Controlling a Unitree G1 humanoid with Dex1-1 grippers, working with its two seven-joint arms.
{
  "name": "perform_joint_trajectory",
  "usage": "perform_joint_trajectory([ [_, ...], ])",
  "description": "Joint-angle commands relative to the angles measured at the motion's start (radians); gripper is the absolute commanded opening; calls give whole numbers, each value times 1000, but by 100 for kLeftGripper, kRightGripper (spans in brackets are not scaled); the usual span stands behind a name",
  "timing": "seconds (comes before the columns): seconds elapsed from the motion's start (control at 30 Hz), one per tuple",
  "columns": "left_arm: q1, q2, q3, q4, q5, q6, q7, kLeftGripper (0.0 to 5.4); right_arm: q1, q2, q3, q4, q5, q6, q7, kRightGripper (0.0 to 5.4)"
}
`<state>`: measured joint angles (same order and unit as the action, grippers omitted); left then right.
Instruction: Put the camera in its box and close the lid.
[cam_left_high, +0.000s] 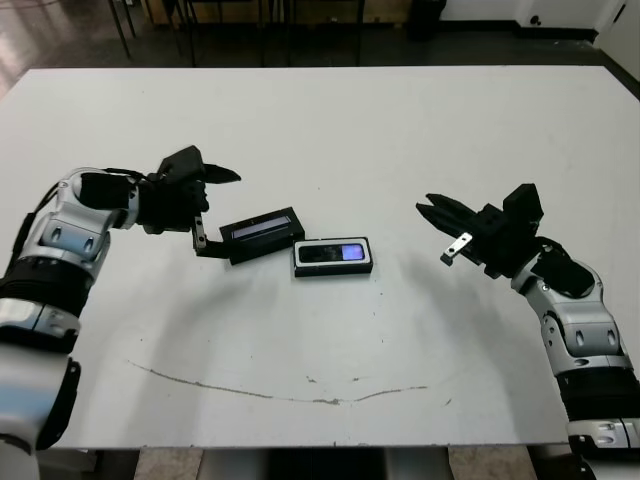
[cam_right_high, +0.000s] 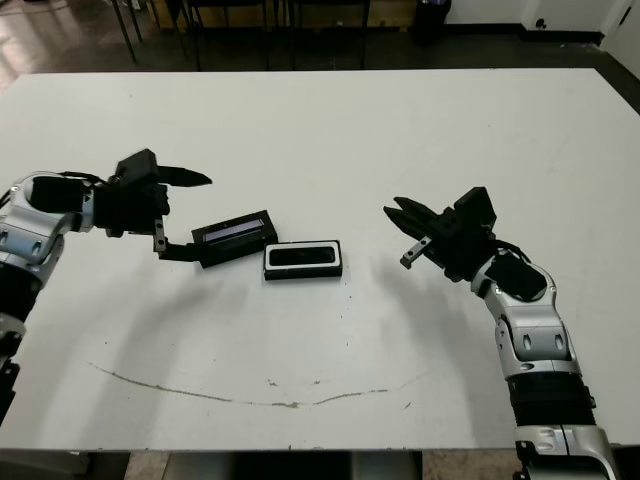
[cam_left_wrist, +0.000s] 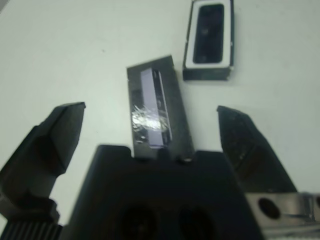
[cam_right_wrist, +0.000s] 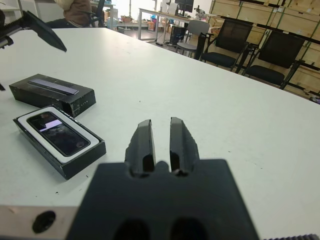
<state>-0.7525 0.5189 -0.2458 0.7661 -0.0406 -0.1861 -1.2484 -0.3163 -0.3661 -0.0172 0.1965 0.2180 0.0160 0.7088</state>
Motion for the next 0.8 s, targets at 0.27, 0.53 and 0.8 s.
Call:
perform_joint_trajectory([
  [0.27,13,-33,-12,113,69,-66,25,538,18,-19,16,16,-23,1,8,0],
  [0.53,20,-55,7,159,84,8,66,538,15,-22,22,36,-29,-12,26,0],
  [0.8,47,-83,45,142,47,140,75,406,20,-28,23,37,-36,-17,34,0],
])
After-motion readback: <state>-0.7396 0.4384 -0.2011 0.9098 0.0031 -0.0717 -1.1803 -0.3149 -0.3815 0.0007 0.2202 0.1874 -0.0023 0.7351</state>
